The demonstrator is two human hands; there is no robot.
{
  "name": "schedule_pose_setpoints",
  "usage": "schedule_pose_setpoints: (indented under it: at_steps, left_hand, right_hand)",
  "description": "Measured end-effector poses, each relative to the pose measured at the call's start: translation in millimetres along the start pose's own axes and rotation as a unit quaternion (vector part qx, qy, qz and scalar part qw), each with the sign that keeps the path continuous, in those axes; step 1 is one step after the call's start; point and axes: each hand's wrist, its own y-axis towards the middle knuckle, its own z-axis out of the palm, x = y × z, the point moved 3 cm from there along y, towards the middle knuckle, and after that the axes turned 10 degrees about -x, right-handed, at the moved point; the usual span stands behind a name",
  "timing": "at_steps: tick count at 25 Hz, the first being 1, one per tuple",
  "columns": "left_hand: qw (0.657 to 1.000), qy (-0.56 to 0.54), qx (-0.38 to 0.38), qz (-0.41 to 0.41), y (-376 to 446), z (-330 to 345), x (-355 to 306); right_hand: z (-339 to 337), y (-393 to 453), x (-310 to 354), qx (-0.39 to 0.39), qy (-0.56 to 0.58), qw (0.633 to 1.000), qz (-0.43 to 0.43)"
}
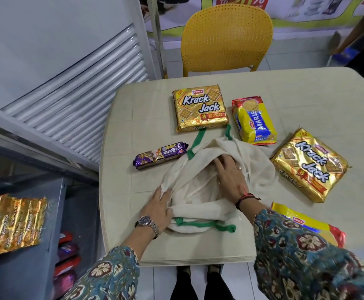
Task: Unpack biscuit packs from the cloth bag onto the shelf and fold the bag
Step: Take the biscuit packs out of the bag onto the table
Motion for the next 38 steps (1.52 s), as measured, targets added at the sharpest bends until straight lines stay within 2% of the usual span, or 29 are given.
schedule_pose_setpoints:
  at_steps: [4, 8, 10, 13, 15, 21, 24, 26, 28, 30, 32, 38]
  left_hand:
    - [0.998, -0.024, -0.033, -0.039, 3, 1, -5]
    - [0.997, 0.016, -0.047, -0.056, 8, 0, -12]
    - [0.996, 0.038, -0.046, -0.071, 8, 1, -13]
    - [0.994, 0.05, -0.031, -0.095, 3, 0, -13]
    - [0.995, 0.055, -0.015, -0.081, -5, -1, -9]
    - [0.992, 0.109, 0.045, 0.031, -37, 8, -8]
    - [0.987, 0.111, 0.011, 0.115, -54, 9, -11]
    - [0.976, 0.144, 0.088, 0.137, -62, 12, -12]
    - [0.972, 0.144, 0.091, 0.159, -67, 21, -3]
    - [0.961, 0.141, 0.125, 0.203, -87, 21, 2]
    - [0.965, 0.158, 0.104, 0.184, -99, 24, 24]
    - [0.983, 0.102, 0.137, 0.067, -107, 13, 74]
  right_hand:
    - [1, 22, -8, 0.052, -0.084, 0.995, 0.016]
    - [-5, 31, -9, 0.068, -0.12, 0.99, -0.011]
    - [-7, 18, -9, 0.079, -0.088, 0.992, -0.039]
    - [-16, -6, -7, 0.143, -0.01, 0.984, -0.105]
    - [-34, -17, -2, 0.162, 0.038, 0.98, -0.11]
    - [-96, -11, 16, 0.06, 0.203, 0.976, -0.044]
    - [-120, 12, 23, 0.015, 0.232, 0.973, 0.003]
    - [-130, 26, 23, -0.011, 0.215, 0.976, 0.024]
    - [-133, 34, 23, -0.02, 0.186, 0.982, 0.039]
    - [-131, 39, 23, -0.021, 0.16, 0.985, 0.055]
    - [-122, 44, 22, -0.015, 0.136, 0.988, 0.073]
    - [-73, 53, 12, 0.03, 0.01, 0.992, 0.122]
